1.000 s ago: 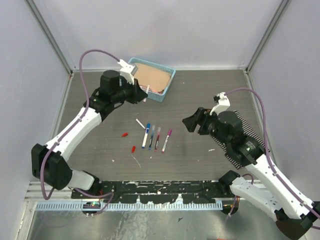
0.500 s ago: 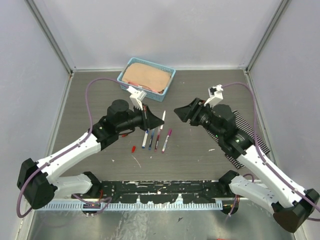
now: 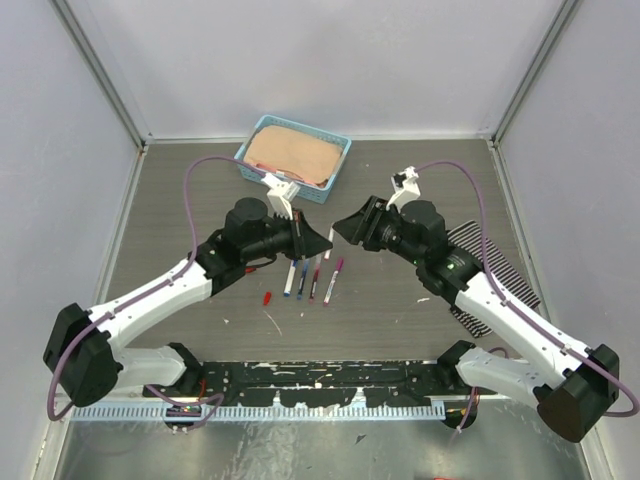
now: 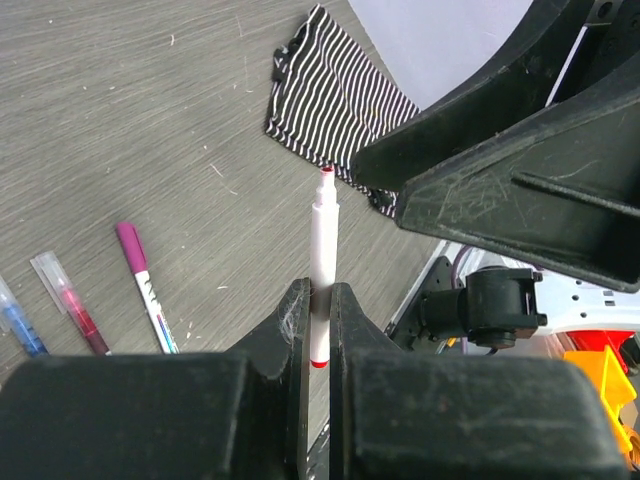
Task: Insert the pens into the pen caps
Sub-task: Adjust the pen.
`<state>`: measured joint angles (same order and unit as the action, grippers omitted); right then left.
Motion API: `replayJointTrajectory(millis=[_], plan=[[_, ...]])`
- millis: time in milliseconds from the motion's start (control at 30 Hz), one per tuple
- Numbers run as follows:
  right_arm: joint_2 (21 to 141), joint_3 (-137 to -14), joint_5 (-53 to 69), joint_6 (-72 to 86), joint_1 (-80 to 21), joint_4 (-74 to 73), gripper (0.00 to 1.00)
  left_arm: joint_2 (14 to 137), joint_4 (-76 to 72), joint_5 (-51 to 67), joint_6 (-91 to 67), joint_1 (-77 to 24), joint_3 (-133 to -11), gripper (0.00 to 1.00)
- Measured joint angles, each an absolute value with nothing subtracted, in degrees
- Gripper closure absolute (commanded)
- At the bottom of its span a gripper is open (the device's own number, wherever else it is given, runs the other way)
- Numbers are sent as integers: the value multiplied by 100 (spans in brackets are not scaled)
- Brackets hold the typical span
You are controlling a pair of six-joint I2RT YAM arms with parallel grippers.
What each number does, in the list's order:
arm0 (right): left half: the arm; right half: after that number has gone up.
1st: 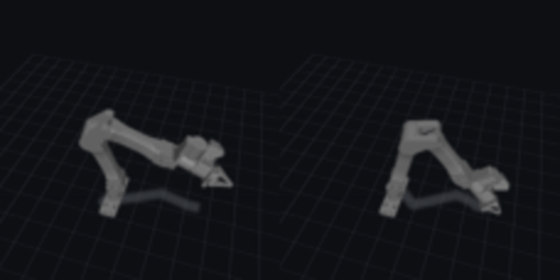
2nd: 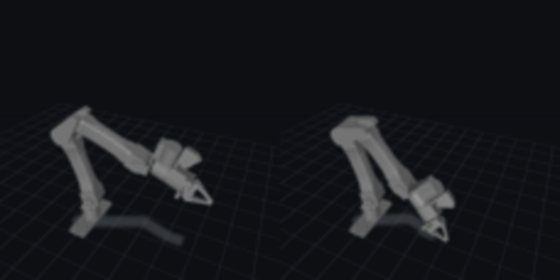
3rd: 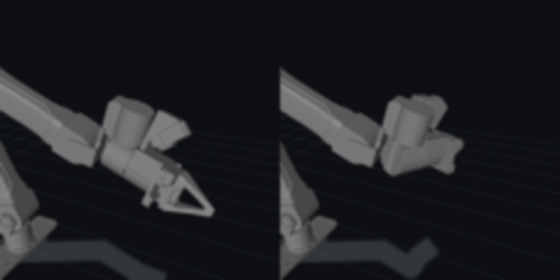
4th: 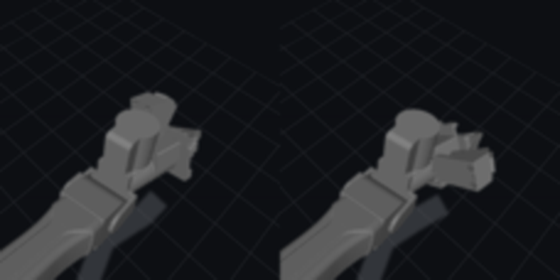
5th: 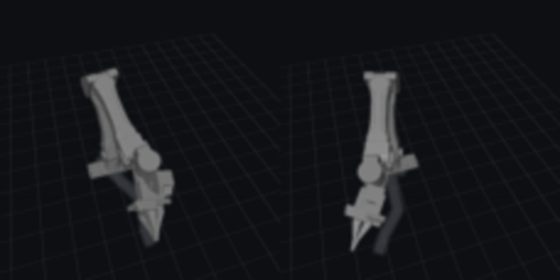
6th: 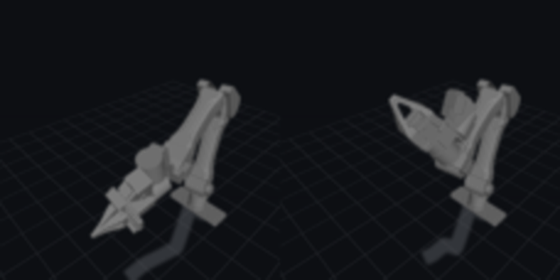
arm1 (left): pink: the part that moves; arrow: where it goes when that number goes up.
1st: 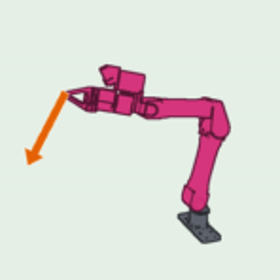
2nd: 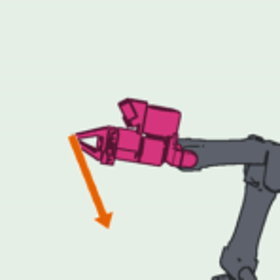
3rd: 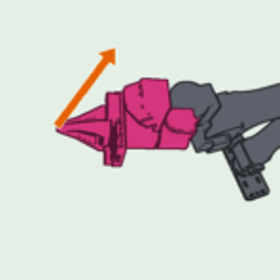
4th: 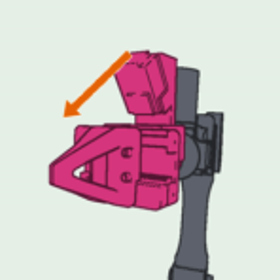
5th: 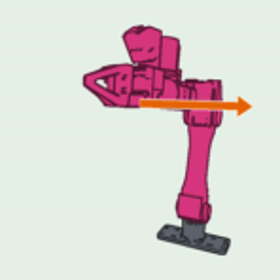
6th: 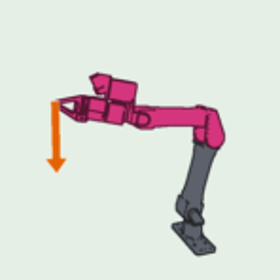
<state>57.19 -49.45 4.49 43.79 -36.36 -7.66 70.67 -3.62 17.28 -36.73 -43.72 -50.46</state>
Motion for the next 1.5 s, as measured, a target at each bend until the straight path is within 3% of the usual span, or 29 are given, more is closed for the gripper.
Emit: replayJointTrajectory(millis=[300, 433, 500, 600, 767, 867, 1033, 1133, 1200, 1367, 1500], plan=[[6034, -4945, 508, 4375, -3828, -727, 63, 7190, -467, 1850, -3691, -4372, -5046, 100], [6182, -4947, 506, 4368, -3929, -718, 83, 7190, -510, 1892, -3691, -4372, -5046, 100], [6250, -4950, 502, 4359, -3979, -687, 91, 7190, -504, 1903, -3686, -4372, -5046, 93], [6281, -4958, 416, 4359, -4038, -659, 99, 7190, -484, 1900, -3673, -4364, -5046, 74], [6274, -4965, 333, 4357, -4119, -620, 99, 7190, -471, 1920, -3614, -4368, -5046, 62], [6274, -5006, 307, 4357, -4150, -602, 99, 7207, -480, 1962, -3577, -4372, -5046, 63], [6287, -5043, 257, 4333, -4178, -687, 99, 7448, -593, 2104, -3540, -4379, -5046, 78], [6302, -5043, 222, 4331, -4185, -718, 99, 7474, -631, 2156, -3527, -4401, -5046, 92], [6302, -5043, 202, 4329, -4185, -718, 94, 7474, -635, 2163, -3507, -4401, -5046, 99], [6307, -5078, 137, 4270, -4202, -781, 58, 7472, -604, 2137, -3454, -4405, -5046, 100], [6302, -5262, 12, 4058, -4230, -952, 47, 7441, -294, 1855, -3345, -4370, -5048, 100]])
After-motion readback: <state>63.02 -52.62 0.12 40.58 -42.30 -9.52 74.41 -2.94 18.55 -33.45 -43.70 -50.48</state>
